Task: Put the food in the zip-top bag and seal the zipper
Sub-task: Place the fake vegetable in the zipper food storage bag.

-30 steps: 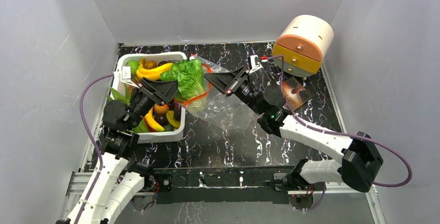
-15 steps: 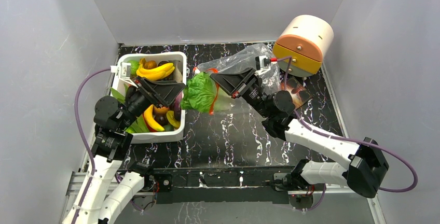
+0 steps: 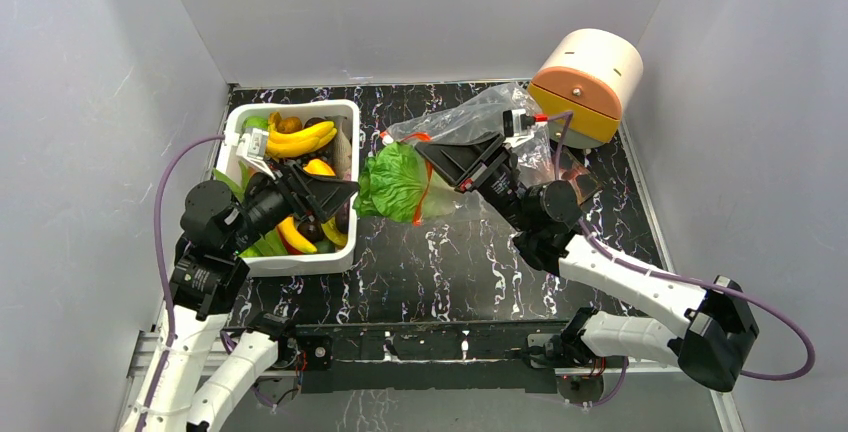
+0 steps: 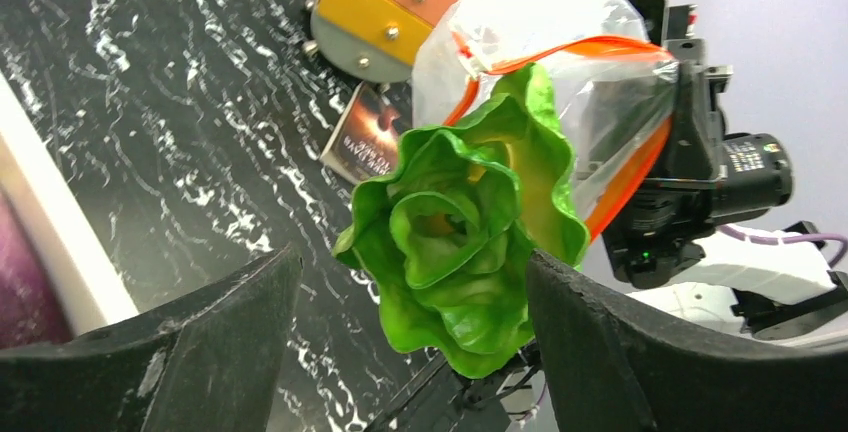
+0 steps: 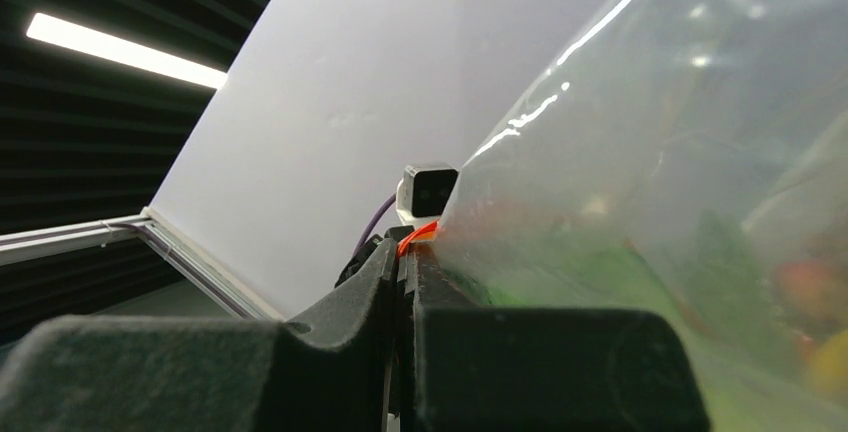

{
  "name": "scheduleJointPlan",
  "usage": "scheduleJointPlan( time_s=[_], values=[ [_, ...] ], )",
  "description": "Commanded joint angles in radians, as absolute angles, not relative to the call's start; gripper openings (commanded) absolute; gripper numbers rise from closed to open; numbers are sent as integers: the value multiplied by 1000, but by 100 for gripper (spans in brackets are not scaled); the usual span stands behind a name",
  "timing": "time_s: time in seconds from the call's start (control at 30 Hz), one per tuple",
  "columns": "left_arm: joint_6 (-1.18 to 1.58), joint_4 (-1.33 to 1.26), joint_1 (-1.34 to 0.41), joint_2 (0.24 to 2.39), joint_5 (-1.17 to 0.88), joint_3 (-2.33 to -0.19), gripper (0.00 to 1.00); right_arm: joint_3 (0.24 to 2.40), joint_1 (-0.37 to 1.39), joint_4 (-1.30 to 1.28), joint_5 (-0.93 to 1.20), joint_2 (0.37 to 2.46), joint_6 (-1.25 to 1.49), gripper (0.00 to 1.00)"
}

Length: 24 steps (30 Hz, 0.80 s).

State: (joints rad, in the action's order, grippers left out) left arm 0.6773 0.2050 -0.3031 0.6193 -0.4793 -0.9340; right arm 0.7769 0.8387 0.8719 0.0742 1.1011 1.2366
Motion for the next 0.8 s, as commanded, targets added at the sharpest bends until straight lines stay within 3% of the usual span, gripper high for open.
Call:
scheduleJointPlan(
  time_s=[0.0, 0.17, 0.43, 0.77],
  values=[
    [636, 358, -304, 613, -450, -1003, 76, 782, 843, 946, 58, 1071, 1252, 0],
    [730, 287, -305, 583, -541, -950, 59, 788, 843, 931, 36, 1040, 1255, 0],
    [1092, -11, -304, 440, -549, -743, 40, 855, 844, 854, 5, 1018, 1229, 0],
    [1284, -128, -304, 526, -561, -660, 36, 930, 844, 857, 20, 1072, 1239, 0]
  ],
)
